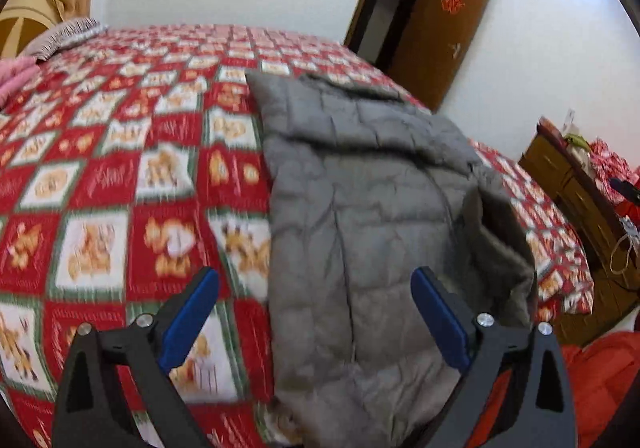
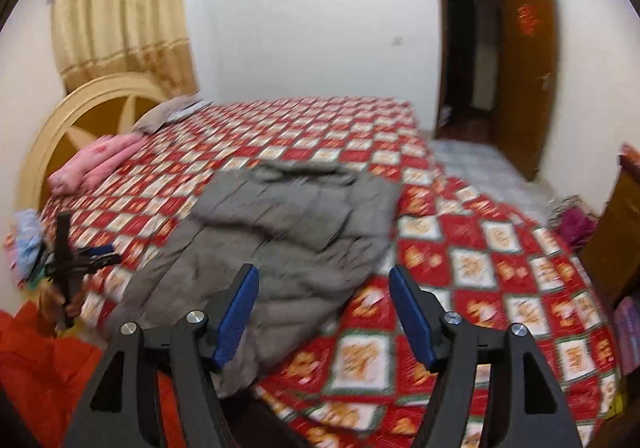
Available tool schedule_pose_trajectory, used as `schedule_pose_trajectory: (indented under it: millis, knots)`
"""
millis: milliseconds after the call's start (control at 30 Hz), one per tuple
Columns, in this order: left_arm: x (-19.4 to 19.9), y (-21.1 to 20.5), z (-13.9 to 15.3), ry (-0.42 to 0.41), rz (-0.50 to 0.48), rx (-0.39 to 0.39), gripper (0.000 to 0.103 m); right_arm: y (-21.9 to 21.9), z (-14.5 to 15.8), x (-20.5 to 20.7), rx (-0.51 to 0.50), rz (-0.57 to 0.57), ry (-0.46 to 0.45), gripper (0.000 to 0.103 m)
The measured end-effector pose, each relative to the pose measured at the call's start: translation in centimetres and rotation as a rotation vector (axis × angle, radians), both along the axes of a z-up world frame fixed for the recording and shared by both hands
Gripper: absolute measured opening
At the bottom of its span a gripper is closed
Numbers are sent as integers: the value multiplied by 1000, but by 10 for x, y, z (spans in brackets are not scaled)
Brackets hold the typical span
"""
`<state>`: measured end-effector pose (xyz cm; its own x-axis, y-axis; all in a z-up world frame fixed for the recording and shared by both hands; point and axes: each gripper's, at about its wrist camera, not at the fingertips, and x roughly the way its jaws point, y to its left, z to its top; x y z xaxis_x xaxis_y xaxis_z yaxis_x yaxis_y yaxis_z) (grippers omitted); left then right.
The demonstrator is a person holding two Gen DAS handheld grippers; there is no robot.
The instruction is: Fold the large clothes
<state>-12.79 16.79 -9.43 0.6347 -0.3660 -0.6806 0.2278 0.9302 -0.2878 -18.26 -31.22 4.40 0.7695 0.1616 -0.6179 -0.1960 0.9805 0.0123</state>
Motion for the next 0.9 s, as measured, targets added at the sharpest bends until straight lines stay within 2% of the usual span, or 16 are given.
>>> schedule_pose_trajectory:
  millis: [67, 167, 233, 300, 367, 467, 567, 633, 667, 700, 733, 767, 800, 833, 867, 900]
  knots:
    - [-5, -3, -11, 40, -19, -3, 99, 21, -21, 10, 2, 37, 29, 77]
    - [-12, -5, -26, 87, -48, -48, 99, 67, -57, 36, 51, 153, 82, 77]
    - [-14, -9, -34, 121, -61, -56, 99, 104, -81, 51, 25, 213, 131, 77]
    - [-18, -15, -44, 143, -81, -47, 99, 145, -102, 63, -64, 286, 160, 77]
    - [-21, -22, -52, 166, -107, -37, 99, 183, -126, 67, -231, 326, 142, 77]
    - [-20, -32, -63, 179, -131, -12, 99, 213, -161, 75, -472, 291, 130, 77]
    - [-21, -40, -72, 176, -145, 32, 99, 212, -182, 85, -620, 208, 117, 77]
    - [-24, -42, -73, 167, -155, 39, 99, 196, -187, 92, -584, 192, 161, 76]
    - [-25, -43, -72, 168, -158, 34, 99, 182, -188, 97, -506, 175, 204, 73]
    - [-27, -42, -72, 169, -154, 25, 98, 168, -185, 102, -423, 160, 245, 43]
    - [-26, -39, -71, 169, -146, 12, 88, 156, -183, 106, -353, 148, 280, 15]
    - [-27, -36, -71, 169, -139, 3, 70, 134, -177, 109, -230, 119, 315, 15]
    - [-28, -32, -69, 170, -127, -9, 56, 120, -171, 108, -157, 103, 318, 13]
    - [-26, -27, -68, 182, -120, -34, 21, 104, -163, 106, -83, 86, 318, 12]
    - [-21, -21, -69, 215, -118, -100, 16, 83, -151, 101, 10, 66, 309, 11]
    - [-19, -14, -68, 232, -105, -180, 16, 68, -142, 95, 77, 57, 299, 11]
